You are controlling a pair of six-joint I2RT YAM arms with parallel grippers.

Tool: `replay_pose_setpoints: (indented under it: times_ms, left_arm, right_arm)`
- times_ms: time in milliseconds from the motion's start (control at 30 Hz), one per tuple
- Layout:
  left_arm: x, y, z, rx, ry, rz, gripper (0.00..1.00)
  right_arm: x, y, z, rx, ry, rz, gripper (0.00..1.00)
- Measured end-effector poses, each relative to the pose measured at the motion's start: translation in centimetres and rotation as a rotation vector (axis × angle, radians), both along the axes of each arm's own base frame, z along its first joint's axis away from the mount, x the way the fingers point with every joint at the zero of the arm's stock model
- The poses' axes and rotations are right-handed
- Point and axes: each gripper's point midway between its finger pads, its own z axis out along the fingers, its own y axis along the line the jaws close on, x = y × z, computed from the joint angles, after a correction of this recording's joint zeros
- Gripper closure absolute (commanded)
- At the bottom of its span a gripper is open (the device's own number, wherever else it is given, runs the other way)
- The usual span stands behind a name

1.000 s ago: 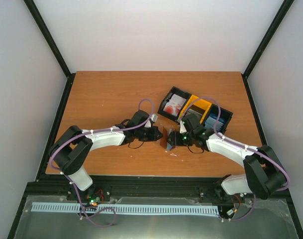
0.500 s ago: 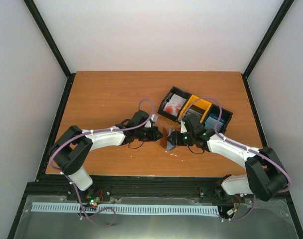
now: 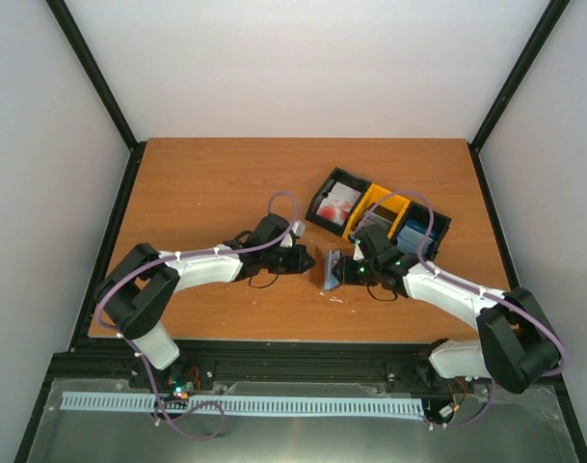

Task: Put the credit cards into the card holder
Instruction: Open the card holder at the center of the board.

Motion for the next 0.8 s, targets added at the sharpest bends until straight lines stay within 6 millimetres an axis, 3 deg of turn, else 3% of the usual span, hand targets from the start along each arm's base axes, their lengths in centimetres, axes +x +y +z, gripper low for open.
replay_pose_setpoints:
  times_ms: [200, 433, 800]
  left_arm:
    - [0.0, 0.0, 0.0, 0.0, 0.0, 0.0, 0.99]
    - [0.0, 0.0, 0.0, 0.001, -0.001, 0.001, 0.96]
    - [0.5, 1.8, -1.6, 0.08, 0.007, 0.089, 0.6]
  right_arm:
    - [0.0, 0.0, -1.0, -0.014, 0.026, 0.001, 0.7]
    - [-0.1, 0.2, -2.9, -0.039, 0.069, 0.012, 0.53]
    - [0.6, 1.3, -3.1, -0.015, 0.071, 0.044, 0.4]
